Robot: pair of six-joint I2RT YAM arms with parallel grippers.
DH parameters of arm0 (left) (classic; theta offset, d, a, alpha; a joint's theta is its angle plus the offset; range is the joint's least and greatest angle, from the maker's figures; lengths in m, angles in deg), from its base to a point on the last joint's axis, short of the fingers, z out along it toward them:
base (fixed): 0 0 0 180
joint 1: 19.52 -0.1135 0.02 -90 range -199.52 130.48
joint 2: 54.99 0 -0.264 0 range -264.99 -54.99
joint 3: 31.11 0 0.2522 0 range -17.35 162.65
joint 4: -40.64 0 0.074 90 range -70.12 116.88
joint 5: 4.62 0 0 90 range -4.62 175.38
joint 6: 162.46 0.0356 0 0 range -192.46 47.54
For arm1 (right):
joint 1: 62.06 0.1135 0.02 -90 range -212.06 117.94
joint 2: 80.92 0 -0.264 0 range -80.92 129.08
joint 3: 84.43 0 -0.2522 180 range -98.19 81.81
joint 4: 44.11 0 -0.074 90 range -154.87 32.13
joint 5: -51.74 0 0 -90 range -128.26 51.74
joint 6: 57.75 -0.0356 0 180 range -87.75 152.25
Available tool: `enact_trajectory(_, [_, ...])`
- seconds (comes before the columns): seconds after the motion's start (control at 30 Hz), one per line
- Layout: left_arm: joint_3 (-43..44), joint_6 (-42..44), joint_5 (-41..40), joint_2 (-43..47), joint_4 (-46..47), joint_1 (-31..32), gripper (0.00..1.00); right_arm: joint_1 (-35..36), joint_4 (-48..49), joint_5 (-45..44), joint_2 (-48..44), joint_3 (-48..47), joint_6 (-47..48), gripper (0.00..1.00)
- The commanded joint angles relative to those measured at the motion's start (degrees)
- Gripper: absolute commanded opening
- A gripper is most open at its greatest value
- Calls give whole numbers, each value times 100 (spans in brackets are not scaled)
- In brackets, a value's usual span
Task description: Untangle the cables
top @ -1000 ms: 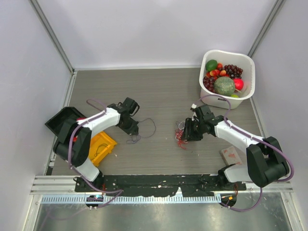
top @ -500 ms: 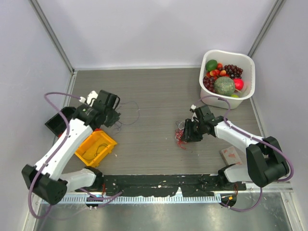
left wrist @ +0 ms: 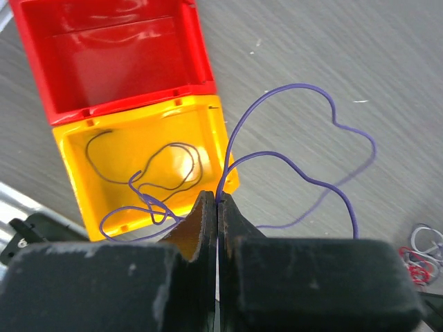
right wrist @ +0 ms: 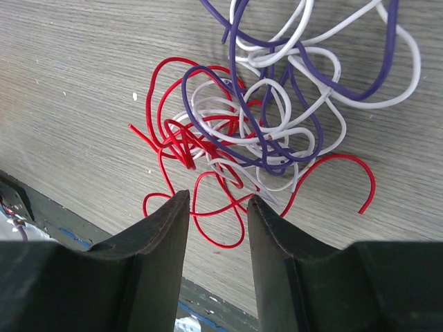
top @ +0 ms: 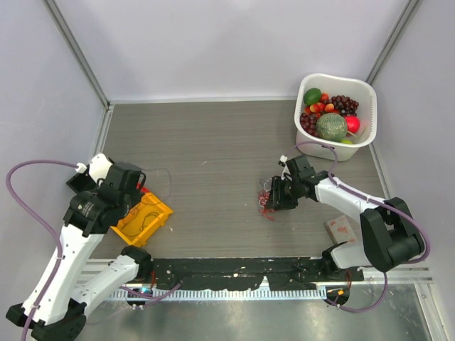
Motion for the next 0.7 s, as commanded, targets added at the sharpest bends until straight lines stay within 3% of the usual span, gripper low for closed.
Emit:
enact_trajectory(0.0, [-39,-376,-397,-222,-901,-22,0,-17,107,106,67,-99,146,44])
enact_trajectory(0.13, [-196,-746,-449,-311,-1123,-22,0,-17,107,71,49,-108,163,44])
enact_trajectory(0.3, [-829,-1159,-397,-398,-455,-118,0,-17,98,62,14,-55,181,44])
enact_trajectory(0.47, [-1304,-898,16,-952,89,-794,0,-17,80,36,-56,-20,181,44])
enact_trajectory(0.67, [-1989,-475,102,-680,950,-1619,0,-17,107,10,-83,24,181,44])
